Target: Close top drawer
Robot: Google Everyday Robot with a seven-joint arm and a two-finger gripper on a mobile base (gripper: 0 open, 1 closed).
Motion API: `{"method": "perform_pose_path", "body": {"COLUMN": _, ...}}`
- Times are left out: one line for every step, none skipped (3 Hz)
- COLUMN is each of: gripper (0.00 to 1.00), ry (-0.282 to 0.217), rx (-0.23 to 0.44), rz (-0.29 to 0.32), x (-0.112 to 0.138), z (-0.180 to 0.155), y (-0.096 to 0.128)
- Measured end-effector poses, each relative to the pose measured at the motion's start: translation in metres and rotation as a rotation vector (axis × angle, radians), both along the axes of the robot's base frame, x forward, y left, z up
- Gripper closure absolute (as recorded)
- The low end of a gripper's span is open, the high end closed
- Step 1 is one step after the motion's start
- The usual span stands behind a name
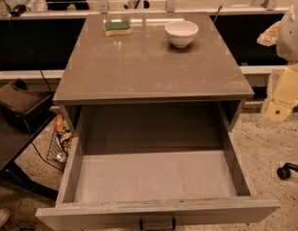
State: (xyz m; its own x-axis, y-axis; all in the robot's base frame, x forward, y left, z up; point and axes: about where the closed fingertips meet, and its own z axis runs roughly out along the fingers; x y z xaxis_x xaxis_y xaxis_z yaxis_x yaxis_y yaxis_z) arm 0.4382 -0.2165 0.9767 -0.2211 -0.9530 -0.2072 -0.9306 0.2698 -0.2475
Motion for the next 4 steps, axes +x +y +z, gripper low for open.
{"method": "perform_pose_path", "body": {"gripper": 0.00, "ry": 0.000, "rx": 0.000, "rz": 0.000, "x": 0.000, "z": 0.000, "y": 0.000}}
{"method": "perform_pose_path", "body": {"gripper": 0.00, "ry": -0.011, "rx": 0.012, "rz": 0.004, "x": -0.017, "z": -0.011, "y": -0.003}}
{"method": "perform_pose_path", "body": {"gripper": 0.00, "ry": -0.059, "rx": 0.068, "rz": 0.012, "x": -0.052, "z": -0.032, "y": 0.000}}
{"method": "perform_pose_path", "body": {"gripper": 0.00, "ry": -0.119, "rx": 0.111, "rz": -0.002, "x": -0.081, "z": -0.067, "y": 0.011}}
